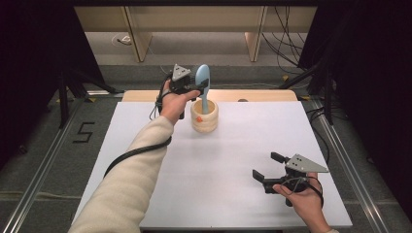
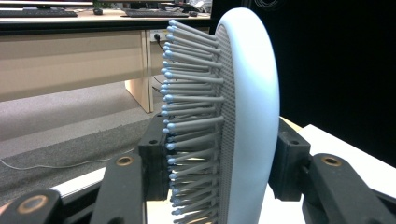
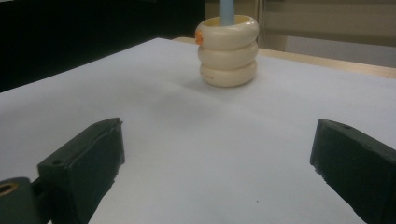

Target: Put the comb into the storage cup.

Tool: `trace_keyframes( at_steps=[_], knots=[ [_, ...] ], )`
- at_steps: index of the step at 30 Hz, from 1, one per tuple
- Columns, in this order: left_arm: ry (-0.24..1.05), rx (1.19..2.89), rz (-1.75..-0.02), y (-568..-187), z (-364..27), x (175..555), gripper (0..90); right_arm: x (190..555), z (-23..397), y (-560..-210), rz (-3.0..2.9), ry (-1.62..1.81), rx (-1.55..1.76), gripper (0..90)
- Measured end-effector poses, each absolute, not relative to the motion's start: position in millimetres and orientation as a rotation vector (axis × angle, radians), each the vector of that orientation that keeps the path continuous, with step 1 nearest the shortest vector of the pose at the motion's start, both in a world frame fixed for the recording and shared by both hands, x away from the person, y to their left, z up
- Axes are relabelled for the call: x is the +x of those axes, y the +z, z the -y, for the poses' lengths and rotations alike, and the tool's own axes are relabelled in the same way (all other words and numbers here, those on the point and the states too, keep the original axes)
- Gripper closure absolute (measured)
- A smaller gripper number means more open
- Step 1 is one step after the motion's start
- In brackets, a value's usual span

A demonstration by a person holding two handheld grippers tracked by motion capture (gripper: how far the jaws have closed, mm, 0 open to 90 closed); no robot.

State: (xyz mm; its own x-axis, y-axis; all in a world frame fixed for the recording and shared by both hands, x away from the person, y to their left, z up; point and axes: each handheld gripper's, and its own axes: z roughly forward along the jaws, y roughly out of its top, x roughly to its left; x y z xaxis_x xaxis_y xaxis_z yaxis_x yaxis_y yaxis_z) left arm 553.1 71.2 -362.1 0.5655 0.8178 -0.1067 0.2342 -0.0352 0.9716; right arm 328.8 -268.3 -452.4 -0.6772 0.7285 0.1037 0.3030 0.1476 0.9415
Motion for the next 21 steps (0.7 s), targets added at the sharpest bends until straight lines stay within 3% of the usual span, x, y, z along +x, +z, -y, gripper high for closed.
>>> trace_keyframes(
  at_steps=[21],
  knots=[
    [0.575,1.575,-0.949,-378.3,-63.5,557.7,49.5,328.8,268.6,-452.6,-2.058,1.540,0.988,4.0]
  ],
)
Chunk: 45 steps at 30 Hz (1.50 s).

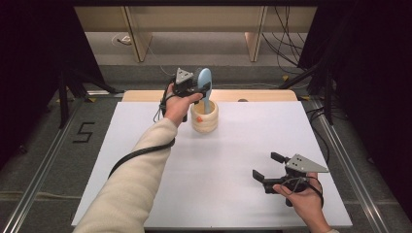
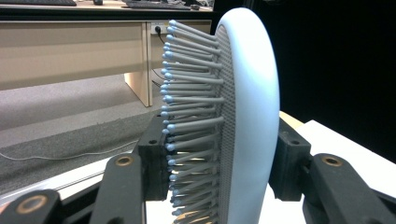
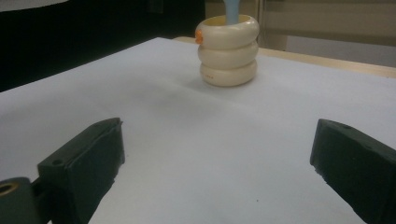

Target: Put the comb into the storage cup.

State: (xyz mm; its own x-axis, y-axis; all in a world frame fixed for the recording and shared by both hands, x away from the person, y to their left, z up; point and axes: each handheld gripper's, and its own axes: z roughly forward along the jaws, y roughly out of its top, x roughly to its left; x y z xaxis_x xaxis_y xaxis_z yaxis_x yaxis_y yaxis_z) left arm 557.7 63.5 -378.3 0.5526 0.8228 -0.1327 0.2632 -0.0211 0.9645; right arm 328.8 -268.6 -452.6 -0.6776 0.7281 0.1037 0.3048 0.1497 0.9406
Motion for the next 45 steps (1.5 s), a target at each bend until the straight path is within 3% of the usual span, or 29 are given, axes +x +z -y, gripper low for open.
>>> trace_keyframes(
  at_steps=[26,45],
  knots=[
    [0.538,1.554,-1.018,-396.6,-63.7,558.7,48.7,328.3,267.2,-452.7,-2.063,1.541,0.987,4.0],
    [0.508,1.463,-1.182,-395.0,-80.2,557.3,42.7,328.4,265.2,-454.0,-2.072,1.534,0.984,4.1]
  ],
)
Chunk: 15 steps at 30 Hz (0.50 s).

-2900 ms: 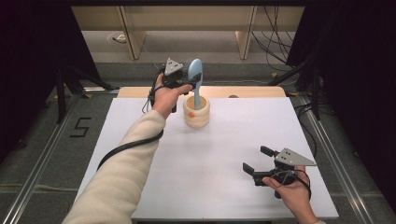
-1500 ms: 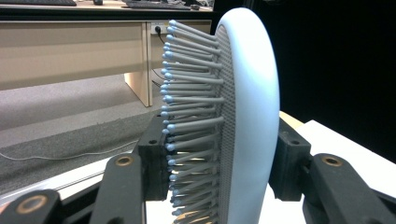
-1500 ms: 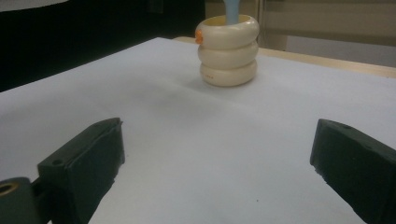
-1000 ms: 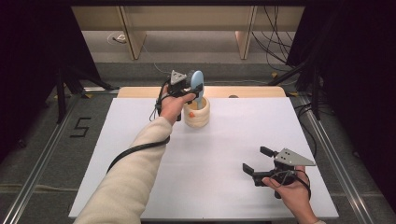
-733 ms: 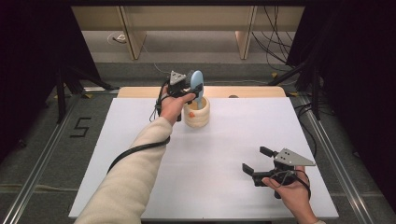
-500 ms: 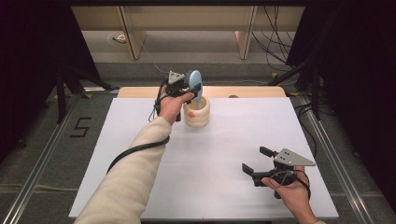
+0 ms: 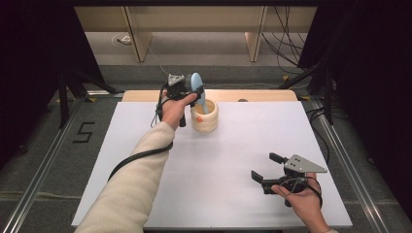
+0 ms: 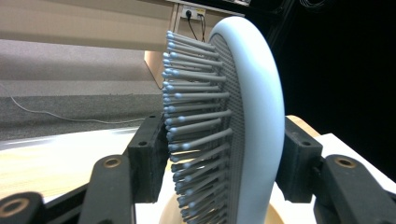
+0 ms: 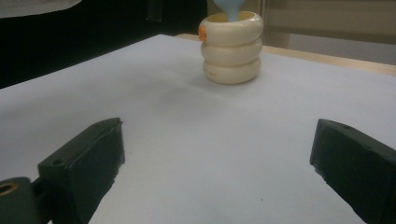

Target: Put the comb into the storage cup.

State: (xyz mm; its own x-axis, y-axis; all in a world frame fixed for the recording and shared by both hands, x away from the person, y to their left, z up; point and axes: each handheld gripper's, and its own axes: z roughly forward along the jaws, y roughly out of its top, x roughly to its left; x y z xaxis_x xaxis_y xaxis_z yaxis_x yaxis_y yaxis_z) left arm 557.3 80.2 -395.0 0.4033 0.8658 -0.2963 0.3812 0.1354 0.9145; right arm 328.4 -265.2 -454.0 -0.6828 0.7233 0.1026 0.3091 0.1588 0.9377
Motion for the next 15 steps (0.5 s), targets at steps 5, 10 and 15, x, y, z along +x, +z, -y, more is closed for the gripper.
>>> trace_keyframes(
  at_steps=[5,10,15],
  knots=[
    [0.506,1.459,-1.215,-397.0,-83.3,556.7,40.9,328.4,265.0,-453.9,-2.073,1.533,0.982,4.1],
    [0.490,1.450,-1.243,-398.2,-89.3,554.9,37.9,328.7,265.6,-454.4,-2.070,1.531,0.986,4.2],
    [0.477,1.437,-1.260,-399.8,-93.6,553.7,37.4,328.7,265.4,-454.6,-2.073,1.526,0.985,4.3]
  ],
)
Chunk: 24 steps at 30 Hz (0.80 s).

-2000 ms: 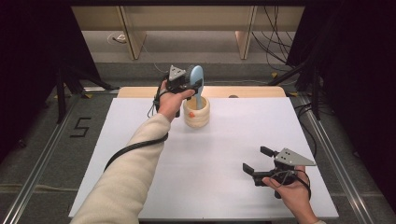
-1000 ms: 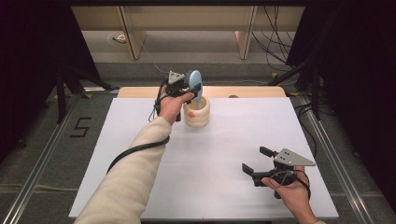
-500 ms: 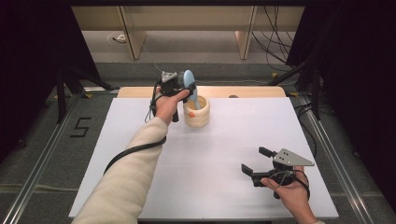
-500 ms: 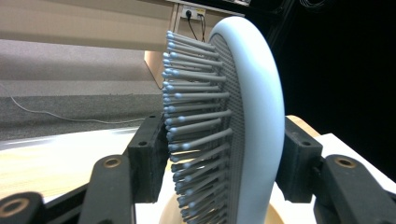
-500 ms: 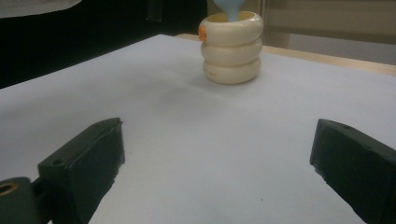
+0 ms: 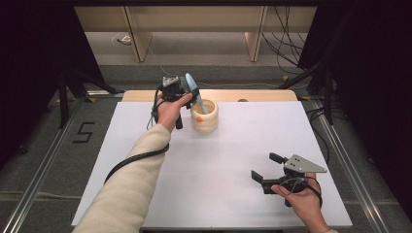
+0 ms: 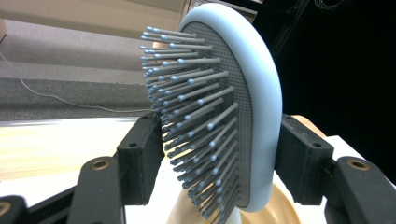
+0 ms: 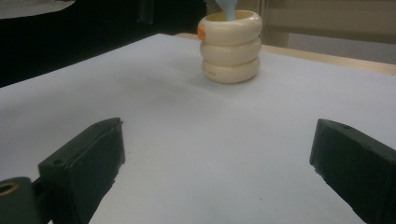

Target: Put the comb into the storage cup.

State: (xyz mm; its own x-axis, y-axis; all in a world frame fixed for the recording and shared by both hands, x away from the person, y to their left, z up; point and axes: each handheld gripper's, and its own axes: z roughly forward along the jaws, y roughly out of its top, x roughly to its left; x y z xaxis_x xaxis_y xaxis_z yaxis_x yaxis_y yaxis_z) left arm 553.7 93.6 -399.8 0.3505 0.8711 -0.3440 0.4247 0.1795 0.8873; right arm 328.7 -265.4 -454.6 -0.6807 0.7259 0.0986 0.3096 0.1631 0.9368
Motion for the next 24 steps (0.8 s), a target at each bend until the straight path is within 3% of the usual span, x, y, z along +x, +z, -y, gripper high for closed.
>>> trace_keyframes(
  at_steps=[24],
  knots=[
    [0.409,1.434,-1.312,-417.3,-107.0,544.6,34.3,328.9,264.0,-455.2,-2.077,1.526,0.986,4.3]
  ],
)
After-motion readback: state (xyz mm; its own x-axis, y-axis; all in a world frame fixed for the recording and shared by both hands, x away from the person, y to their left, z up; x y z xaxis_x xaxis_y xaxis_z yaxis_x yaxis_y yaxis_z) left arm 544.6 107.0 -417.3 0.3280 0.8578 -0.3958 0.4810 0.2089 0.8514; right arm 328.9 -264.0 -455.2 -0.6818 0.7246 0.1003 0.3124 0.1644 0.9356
